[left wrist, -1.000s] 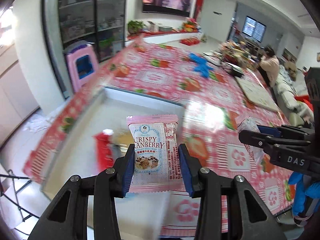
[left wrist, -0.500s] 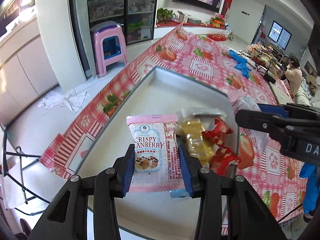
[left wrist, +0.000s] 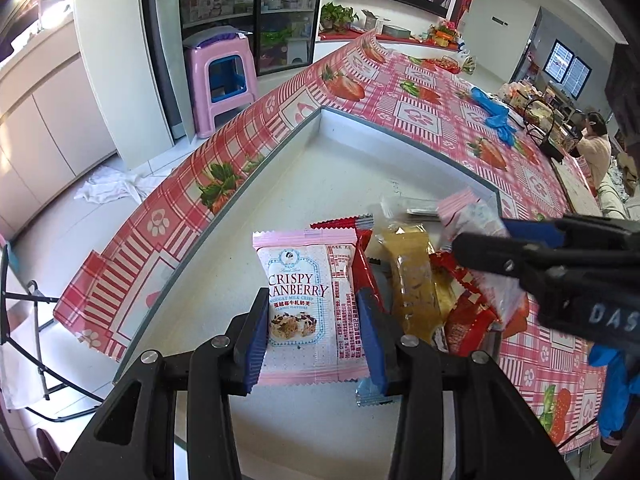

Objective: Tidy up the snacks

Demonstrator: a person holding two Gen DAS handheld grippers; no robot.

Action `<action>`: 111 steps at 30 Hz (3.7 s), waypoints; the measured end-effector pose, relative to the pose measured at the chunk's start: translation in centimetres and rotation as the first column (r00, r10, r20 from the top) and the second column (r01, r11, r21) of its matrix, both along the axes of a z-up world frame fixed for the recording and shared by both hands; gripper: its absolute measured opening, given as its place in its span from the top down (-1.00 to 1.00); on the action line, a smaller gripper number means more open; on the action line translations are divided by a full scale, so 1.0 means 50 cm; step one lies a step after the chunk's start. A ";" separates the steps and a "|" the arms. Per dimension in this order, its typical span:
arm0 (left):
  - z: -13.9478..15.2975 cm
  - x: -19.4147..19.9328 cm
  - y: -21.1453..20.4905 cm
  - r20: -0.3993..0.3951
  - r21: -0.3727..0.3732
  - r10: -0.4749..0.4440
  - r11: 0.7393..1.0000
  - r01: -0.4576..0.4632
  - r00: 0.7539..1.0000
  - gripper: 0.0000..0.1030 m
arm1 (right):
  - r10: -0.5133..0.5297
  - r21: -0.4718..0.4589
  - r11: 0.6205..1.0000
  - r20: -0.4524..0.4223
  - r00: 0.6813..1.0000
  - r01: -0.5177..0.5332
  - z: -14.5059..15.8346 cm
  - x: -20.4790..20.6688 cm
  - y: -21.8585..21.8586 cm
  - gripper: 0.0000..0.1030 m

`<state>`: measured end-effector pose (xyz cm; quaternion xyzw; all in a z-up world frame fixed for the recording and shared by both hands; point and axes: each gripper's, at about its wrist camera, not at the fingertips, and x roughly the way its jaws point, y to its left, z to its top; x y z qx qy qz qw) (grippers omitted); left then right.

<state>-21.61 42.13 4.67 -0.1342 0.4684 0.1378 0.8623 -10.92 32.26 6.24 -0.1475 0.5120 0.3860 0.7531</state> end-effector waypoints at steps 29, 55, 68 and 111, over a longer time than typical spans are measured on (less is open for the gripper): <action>-0.010 0.034 0.014 -0.015 -0.006 0.039 0.999 -0.039 0.999 -0.68 | -0.022 -0.063 0.998 -0.006 1.000 0.021 -0.018 0.030 0.014 -0.56; 0.019 -0.010 -0.074 -0.106 0.129 0.010 0.992 0.004 0.994 -0.79 | 0.024 -0.118 0.993 0.058 0.998 -0.017 0.020 -0.041 -0.030 -1.00; 0.017 -0.019 -0.079 -0.112 0.129 0.018 0.992 -0.004 0.994 -0.79 | 0.020 -0.132 0.991 0.052 0.998 -0.013 0.014 -0.050 -0.043 -1.00; 0.019 -0.020 -0.100 -0.105 0.149 0.005 0.989 0.011 0.994 -0.79 | 0.036 -0.160 0.987 0.077 0.996 -0.023 0.008 -0.060 -0.047 -1.00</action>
